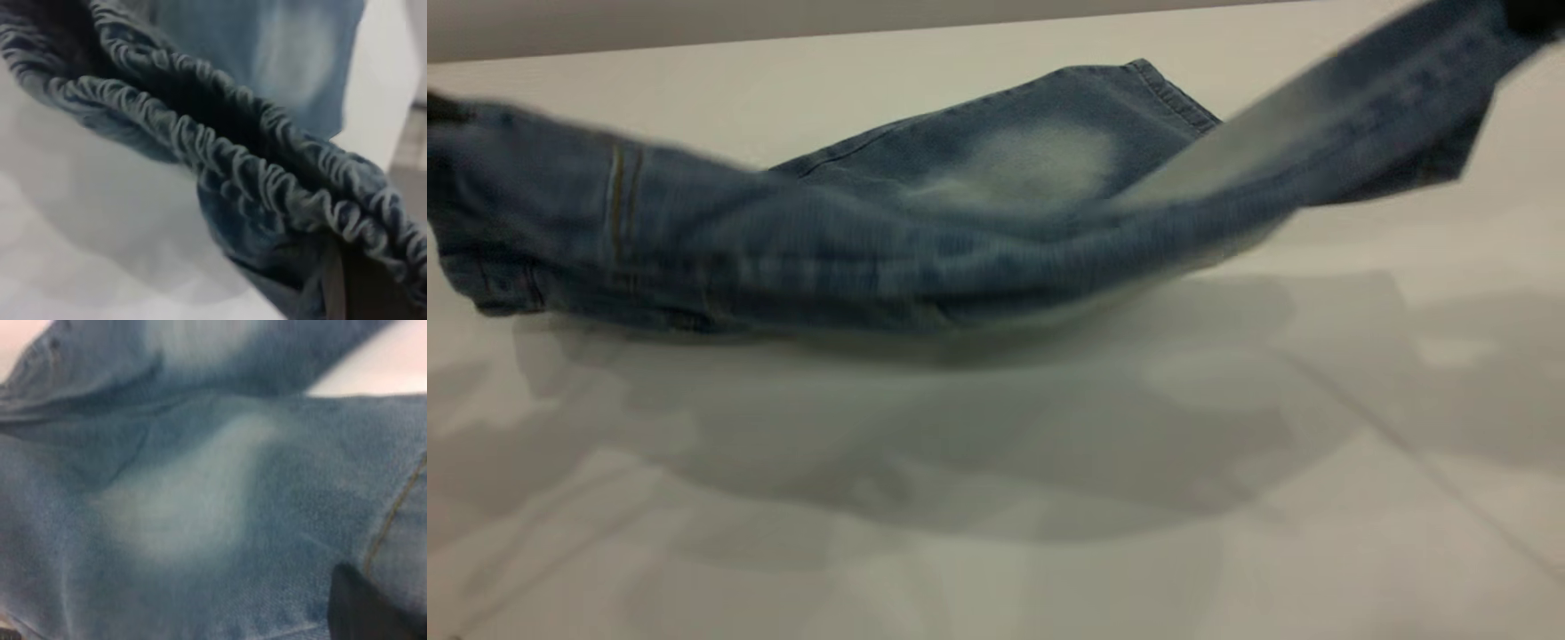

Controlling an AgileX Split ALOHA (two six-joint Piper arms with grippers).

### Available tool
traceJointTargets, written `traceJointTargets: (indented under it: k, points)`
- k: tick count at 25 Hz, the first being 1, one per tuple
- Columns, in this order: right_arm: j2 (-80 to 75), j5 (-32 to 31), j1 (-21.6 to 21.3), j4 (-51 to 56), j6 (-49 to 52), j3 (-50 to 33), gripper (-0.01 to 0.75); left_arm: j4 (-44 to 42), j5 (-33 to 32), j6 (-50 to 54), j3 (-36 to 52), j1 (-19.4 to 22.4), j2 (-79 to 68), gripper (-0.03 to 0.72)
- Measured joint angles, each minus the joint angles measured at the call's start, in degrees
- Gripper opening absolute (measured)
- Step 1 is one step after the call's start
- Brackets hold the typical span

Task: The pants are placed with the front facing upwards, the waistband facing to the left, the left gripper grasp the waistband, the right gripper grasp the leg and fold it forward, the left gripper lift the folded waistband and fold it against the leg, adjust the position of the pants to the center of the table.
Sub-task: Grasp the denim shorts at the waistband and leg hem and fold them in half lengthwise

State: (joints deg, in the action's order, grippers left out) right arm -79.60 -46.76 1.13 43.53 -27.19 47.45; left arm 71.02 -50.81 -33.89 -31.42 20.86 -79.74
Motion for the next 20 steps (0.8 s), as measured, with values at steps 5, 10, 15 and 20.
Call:
traceJointTargets:
  k: [5, 10, 15, 20]
  points:
    - [-7.71, 0.38, 0.0, 3.36, -3.12, 7.29, 0.02, 10.1, 1.87, 0.0, 0.0, 0.0, -0.16, 0.111]
    - [-16.23, 0.38, 0.05, 7.32, -4.35, 14.34, 0.02, 18.91, 6.25, 0.0, 0.0, 0.0, -0.24, 0.111]
    - [-24.15, -1.82, 0.62, 10.3, -4.35, 21.59, 0.02, 24.43, 10.64, 2.02, 0.0, 0.0, -0.24, 0.111]
    - [-30.04, -2.22, 2.2, 10.69, -4.29, 26.9, 0.02, 27.51, 15.29, 3.17, 0.0, 0.06, -0.24, 0.111]
